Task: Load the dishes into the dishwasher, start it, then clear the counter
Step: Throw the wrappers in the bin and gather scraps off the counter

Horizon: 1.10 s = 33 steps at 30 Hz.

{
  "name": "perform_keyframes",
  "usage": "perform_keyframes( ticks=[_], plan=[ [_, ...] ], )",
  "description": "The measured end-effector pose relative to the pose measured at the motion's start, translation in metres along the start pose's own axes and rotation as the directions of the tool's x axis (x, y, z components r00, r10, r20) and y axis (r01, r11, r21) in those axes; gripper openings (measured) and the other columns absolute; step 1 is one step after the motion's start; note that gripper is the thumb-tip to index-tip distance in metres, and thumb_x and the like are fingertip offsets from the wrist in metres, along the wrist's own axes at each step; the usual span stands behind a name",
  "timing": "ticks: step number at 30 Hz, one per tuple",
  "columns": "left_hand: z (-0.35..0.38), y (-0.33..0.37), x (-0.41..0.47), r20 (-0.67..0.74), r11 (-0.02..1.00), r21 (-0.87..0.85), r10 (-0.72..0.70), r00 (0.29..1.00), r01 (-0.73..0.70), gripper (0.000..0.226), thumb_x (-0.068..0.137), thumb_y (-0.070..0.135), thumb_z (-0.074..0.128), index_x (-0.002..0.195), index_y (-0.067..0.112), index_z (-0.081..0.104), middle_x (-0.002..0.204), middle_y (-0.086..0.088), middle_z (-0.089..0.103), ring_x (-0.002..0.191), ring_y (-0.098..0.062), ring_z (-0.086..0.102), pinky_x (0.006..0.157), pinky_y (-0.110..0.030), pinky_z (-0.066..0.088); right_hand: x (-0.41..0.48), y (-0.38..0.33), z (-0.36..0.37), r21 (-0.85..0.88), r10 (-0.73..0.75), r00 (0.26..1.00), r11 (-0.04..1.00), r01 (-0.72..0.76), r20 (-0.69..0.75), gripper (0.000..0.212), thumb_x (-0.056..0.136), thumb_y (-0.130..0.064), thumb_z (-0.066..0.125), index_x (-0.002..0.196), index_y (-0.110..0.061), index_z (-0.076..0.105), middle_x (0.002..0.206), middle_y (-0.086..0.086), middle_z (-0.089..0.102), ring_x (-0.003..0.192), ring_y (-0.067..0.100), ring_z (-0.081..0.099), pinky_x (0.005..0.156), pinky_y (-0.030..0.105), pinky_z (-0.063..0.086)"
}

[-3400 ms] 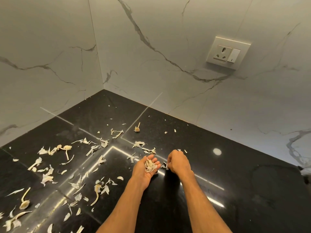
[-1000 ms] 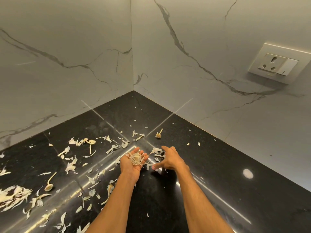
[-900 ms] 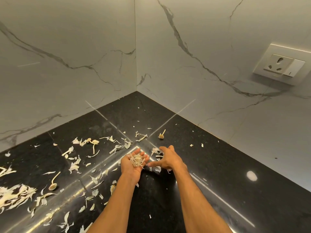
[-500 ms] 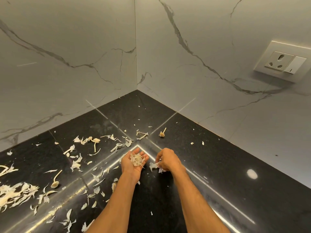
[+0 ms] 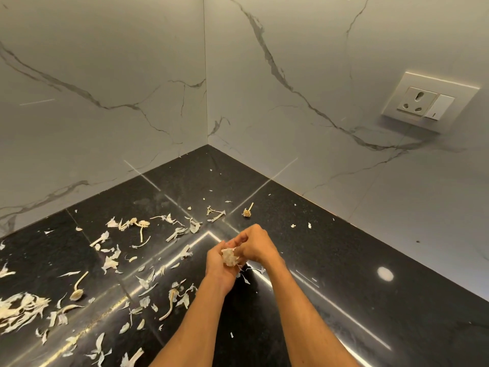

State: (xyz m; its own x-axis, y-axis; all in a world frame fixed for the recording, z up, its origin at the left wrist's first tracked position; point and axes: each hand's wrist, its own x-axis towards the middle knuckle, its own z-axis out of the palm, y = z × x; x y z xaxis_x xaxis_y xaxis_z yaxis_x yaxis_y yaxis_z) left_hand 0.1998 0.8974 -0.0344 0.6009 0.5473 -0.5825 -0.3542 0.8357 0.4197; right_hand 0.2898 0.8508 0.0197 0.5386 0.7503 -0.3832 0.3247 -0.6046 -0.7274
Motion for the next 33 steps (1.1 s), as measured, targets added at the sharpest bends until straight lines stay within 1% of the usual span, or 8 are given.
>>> perform_keyframes(
  ticks=[3,8,11,15,17,21,29,33],
  plan=[
    [0.006,-0.007,0.000,0.013,1.000,-0.008,-0.014,1.000,0.014,0.044,0.100,0.023,0.030,0.103,-0.001,0.067,0.096,-0.020,0.069,0.084,-0.030,0.064,0.080,-0.039,0.049,-0.006,-0.004,-0.010,-0.074,-0.054,0.999,0.996,0.055,0.008,0.019,0.075,-0.009,0.081,0.092,-0.017,0.076,0.088,0.003,0.072,0.082,0.016,0.070,0.071,0.033,0.060],
    [0.010,-0.007,0.005,-0.015,0.996,-0.077,-0.037,0.999,0.035,0.035,0.100,0.024,0.036,0.105,-0.002,0.059,0.099,-0.024,0.058,0.088,-0.035,0.059,0.087,-0.047,0.048,-0.015,0.003,-0.037,0.164,-0.033,0.977,0.984,0.069,-0.213,0.012,0.078,-0.013,0.078,0.089,-0.014,0.074,0.083,0.005,0.072,0.066,0.015,0.070,0.059,0.036,0.062],
    [0.009,-0.002,0.004,-0.027,0.995,-0.095,-0.024,0.999,0.021,0.033,0.100,0.022,0.036,0.100,-0.002,0.058,0.095,-0.022,0.057,0.084,-0.035,0.058,0.071,-0.045,0.057,-0.014,0.023,-0.042,0.108,0.071,0.938,0.994,-0.036,-0.340,0.013,0.087,-0.007,0.067,0.080,-0.017,0.071,0.083,0.006,0.071,0.063,0.019,0.071,0.057,0.038,0.062],
    [0.000,0.008,0.000,-0.021,0.991,-0.131,0.012,1.000,-0.014,0.033,0.101,0.018,0.032,0.096,-0.003,0.057,0.092,-0.020,0.056,0.083,-0.034,0.057,0.067,-0.046,0.059,-0.020,0.048,-0.030,-0.059,0.285,0.953,0.955,-0.292,-0.099,0.019,0.081,-0.008,0.076,0.094,-0.015,0.064,0.093,0.005,0.065,0.074,0.018,0.067,0.066,0.037,0.063],
    [-0.004,0.013,-0.003,-0.024,0.988,-0.147,0.032,0.999,-0.036,0.035,0.102,0.019,0.029,0.100,-0.004,0.056,0.095,-0.022,0.056,0.085,-0.034,0.057,0.079,-0.048,0.050,-0.021,0.052,-0.020,-0.052,0.258,0.966,0.965,-0.258,-0.006,0.044,0.072,-0.017,0.086,0.110,-0.013,0.063,0.097,0.002,0.062,0.084,0.018,0.065,0.079,0.040,0.061],
    [-0.014,0.023,-0.011,-0.061,0.983,-0.162,0.076,0.995,-0.085,0.034,0.101,0.019,0.030,0.106,-0.003,0.055,0.103,-0.024,0.056,0.090,-0.035,0.057,0.076,-0.046,0.049,-0.018,0.042,0.002,-0.180,0.126,0.992,0.976,-0.124,0.003,0.073,0.061,-0.036,0.091,0.121,-0.008,0.061,0.124,0.007,0.061,0.110,0.022,0.060,0.093,0.038,0.051],
    [-0.023,0.033,-0.019,-0.067,0.969,-0.207,0.122,0.990,-0.133,0.035,0.099,0.019,0.029,0.105,-0.002,0.056,0.101,-0.023,0.057,0.086,-0.034,0.058,0.062,-0.046,0.058,-0.013,0.033,0.038,-0.324,0.001,0.994,0.945,-0.037,-0.108,0.016,0.076,-0.005,0.076,0.086,-0.018,0.076,0.097,0.004,0.073,0.091,0.018,0.068,0.083,0.037,0.058],
    [-0.025,0.028,-0.021,-0.091,0.968,-0.207,0.122,0.988,-0.138,0.033,0.099,0.018,0.030,0.107,-0.003,0.056,0.107,-0.025,0.055,0.091,-0.036,0.058,0.073,-0.047,0.059,-0.014,0.036,0.033,-0.254,0.057,0.991,0.963,-0.087,-0.120,0.014,0.079,0.002,0.068,0.078,-0.010,0.076,0.085,0.008,0.074,0.081,0.019,0.071,0.077,0.035,0.060]
  ],
)
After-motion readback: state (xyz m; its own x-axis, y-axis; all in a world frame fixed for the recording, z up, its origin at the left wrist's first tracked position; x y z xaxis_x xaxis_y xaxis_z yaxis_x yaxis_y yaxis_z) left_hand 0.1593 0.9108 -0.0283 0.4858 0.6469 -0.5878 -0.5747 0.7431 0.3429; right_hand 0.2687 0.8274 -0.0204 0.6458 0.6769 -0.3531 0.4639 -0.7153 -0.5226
